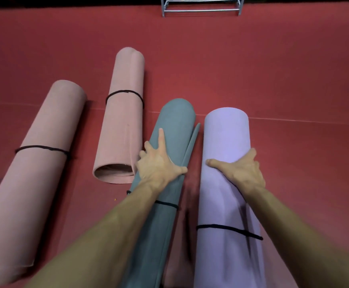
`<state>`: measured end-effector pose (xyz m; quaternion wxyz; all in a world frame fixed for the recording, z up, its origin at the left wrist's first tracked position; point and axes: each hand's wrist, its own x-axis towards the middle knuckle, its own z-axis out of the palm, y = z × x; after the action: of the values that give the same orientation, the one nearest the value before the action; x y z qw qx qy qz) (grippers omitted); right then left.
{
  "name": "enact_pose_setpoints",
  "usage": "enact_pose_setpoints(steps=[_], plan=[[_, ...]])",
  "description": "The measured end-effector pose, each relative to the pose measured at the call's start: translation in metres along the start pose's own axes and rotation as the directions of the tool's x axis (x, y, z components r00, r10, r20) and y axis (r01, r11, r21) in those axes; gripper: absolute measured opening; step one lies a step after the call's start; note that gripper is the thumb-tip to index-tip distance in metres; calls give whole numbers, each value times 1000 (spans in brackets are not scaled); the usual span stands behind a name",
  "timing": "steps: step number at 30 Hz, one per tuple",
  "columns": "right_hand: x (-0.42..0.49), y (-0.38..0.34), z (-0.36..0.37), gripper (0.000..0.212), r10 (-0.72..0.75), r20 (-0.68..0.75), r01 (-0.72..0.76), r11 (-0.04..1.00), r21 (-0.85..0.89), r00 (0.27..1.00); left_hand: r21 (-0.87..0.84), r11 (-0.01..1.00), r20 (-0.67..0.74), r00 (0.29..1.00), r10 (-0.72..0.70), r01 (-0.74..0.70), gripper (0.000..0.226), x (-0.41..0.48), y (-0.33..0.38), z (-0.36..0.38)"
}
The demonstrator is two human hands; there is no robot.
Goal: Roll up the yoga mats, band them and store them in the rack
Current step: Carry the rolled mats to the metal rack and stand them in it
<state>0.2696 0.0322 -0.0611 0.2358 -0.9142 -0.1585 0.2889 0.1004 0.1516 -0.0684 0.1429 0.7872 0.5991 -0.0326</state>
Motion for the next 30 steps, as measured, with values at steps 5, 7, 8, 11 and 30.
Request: enact_pose_setpoints(steps=[5,7,8,11,30], plan=[[-8,-4,-3,126,-21,-8,21,999,45,1000,-41,999,4,1000,29,-29,150,-9,3,-7],[-9,-7,-10,130,-22,1,22,998,66,1000,-62,998,3,999,33,-33,150,-10,5,-12],[-9,-9,-15,134,-25,7,25,997,77,1000,-74,997,3,999,32,-32,150,-11,4,-16],[-13,-17,-30,143,-48,23,46,995,84,999,-105,994,-18,999,38,-39,151,-13,0,-27],[-80,-61,-86,148,-165,-35,168,982,84,986,-197,978,-117,992,50,-72,146,-58,13,-112]])
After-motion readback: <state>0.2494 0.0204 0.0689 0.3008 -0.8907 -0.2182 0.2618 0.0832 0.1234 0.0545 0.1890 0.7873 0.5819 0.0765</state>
